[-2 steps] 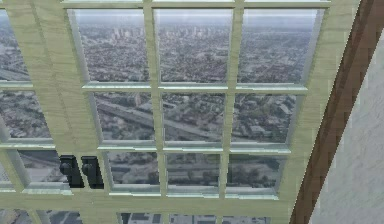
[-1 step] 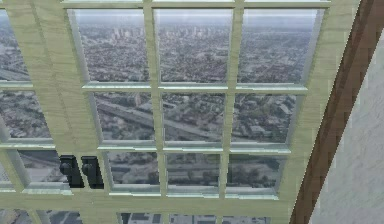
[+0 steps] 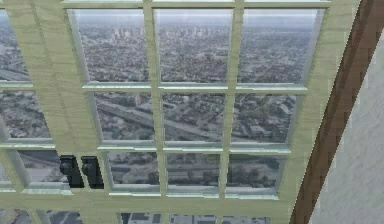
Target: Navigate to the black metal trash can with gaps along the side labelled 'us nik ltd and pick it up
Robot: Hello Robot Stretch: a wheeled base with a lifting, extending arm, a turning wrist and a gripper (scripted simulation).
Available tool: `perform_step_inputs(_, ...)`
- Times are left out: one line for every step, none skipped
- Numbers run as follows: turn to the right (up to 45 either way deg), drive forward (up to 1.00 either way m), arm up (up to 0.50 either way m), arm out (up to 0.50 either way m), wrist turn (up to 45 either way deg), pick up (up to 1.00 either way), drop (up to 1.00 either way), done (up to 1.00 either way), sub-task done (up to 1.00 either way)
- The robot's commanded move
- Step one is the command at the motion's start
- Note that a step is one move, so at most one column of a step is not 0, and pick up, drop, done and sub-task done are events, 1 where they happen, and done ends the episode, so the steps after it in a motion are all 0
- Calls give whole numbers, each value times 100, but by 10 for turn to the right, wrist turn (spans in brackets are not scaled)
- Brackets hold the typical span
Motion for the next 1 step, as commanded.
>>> perform_step_inputs(0,0,0,0,450,0,0,0,0)
